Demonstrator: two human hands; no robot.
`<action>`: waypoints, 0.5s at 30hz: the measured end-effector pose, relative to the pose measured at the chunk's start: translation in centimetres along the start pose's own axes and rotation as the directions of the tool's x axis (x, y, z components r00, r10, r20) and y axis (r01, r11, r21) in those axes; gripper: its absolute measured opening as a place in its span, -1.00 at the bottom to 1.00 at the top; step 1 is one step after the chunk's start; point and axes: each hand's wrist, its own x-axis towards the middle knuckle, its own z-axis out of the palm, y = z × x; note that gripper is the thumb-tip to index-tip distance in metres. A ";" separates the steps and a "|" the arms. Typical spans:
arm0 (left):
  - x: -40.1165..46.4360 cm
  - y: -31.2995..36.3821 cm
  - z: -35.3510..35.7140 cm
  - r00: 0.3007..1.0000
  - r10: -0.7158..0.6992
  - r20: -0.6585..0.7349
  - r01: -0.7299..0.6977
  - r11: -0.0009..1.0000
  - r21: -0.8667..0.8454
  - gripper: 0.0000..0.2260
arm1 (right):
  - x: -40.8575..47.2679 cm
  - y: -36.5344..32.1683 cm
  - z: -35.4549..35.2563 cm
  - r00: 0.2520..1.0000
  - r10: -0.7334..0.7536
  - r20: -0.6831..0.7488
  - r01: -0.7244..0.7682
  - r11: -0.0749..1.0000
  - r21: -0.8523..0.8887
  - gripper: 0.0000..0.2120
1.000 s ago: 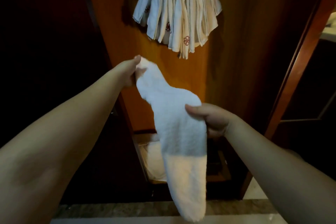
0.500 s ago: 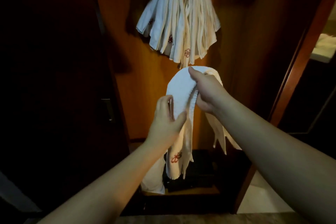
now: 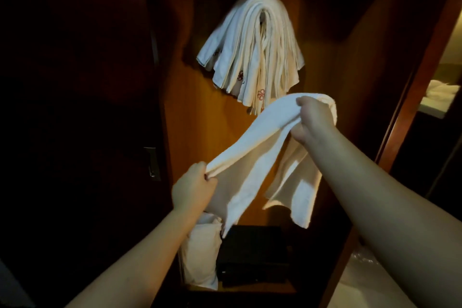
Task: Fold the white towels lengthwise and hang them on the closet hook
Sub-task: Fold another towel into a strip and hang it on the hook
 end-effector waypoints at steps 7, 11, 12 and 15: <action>2.5 -2.6 -2.4 0.983 0.139 -0.118 -0.105 0.961 0.254 -0.73 | 0.0 1.2 -0.2 0.998 0.049 -0.044 -0.038 0.973 0.227 -0.59; 3.0 -4.6 -2.5 0.980 0.160 -0.120 -0.121 0.953 0.279 -0.80 | -0.1 0.6 -0.1 0.997 0.025 -0.078 -0.008 0.978 0.206 -0.63; 3.2 -5.0 -2.7 0.980 0.146 -0.134 -0.108 0.961 0.253 -0.82 | -0.1 0.4 -0.1 0.996 0.023 -0.088 -0.004 0.976 0.217 -0.66; 3.5 -5.8 -3.8 0.983 0.000 -0.181 0.003 1.000 0.016 -0.88 | 0.5 -0.4 -0.6 0.991 0.031 -0.133 0.004 0.967 0.254 -0.77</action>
